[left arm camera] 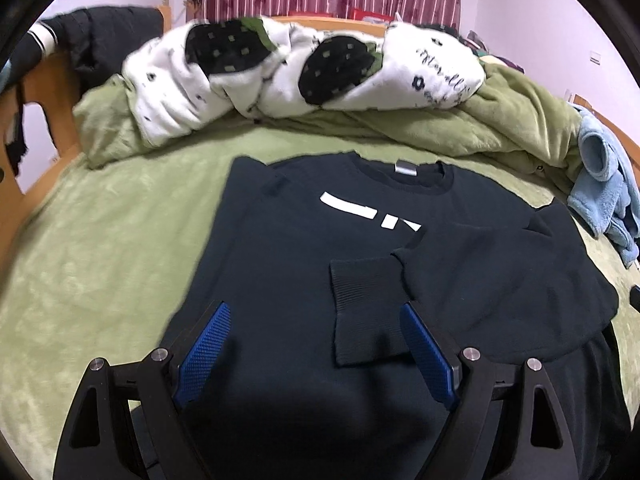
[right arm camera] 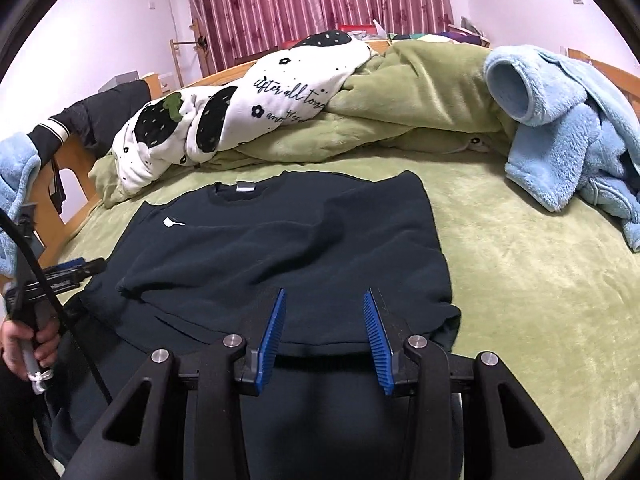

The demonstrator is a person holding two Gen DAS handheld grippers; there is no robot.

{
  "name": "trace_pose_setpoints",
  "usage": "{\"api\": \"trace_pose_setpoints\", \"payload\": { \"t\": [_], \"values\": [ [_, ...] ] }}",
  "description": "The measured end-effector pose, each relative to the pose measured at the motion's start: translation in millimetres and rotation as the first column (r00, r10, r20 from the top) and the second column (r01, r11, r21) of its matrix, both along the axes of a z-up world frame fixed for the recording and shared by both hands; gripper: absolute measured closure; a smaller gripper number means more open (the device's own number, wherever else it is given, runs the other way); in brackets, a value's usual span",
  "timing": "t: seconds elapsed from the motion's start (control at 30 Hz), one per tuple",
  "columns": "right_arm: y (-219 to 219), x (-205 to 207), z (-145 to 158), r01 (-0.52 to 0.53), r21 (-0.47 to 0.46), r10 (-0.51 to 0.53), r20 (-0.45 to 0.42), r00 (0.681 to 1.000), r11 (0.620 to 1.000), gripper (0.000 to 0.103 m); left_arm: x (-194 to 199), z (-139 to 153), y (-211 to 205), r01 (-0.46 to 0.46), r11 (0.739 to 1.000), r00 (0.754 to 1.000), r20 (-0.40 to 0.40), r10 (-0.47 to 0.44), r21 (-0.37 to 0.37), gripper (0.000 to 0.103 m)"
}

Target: Fold small clothes

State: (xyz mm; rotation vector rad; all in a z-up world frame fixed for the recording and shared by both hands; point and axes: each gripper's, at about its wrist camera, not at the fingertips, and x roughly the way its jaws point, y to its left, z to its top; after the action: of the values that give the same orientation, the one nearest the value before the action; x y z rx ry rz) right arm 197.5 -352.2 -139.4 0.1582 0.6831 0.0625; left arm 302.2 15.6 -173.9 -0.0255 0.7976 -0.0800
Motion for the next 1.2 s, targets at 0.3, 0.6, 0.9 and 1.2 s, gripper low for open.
{"api": "trace_pose_setpoints", "payload": {
  "t": [0.3,0.6,0.9,1.2],
  "values": [
    [-30,0,-8,0.053,0.063,-0.052,-0.016,0.999,0.997,0.063,20,-41,-23,0.072,0.997,0.994,-0.078,-0.072,-0.012,0.033],
    [-37,-2,-14,0.066,0.092,-0.064,-0.025,0.998,0.994,0.063,11,-42,-29,0.081,0.996,0.994,-0.067,-0.083,-0.036,0.063],
    [-41,0,-16,0.096,0.076,-0.095,-0.028,0.995,0.992,0.063,1,-25,-25,0.031,0.999,0.999,0.009,-0.031,0.020,0.094],
    [-54,5,-19,0.174,0.071,-0.172,-0.025,0.985,0.982,0.063,-12,20,16,-0.029,0.999,0.994,0.105,0.030,-0.013,0.094]
  ]
}}
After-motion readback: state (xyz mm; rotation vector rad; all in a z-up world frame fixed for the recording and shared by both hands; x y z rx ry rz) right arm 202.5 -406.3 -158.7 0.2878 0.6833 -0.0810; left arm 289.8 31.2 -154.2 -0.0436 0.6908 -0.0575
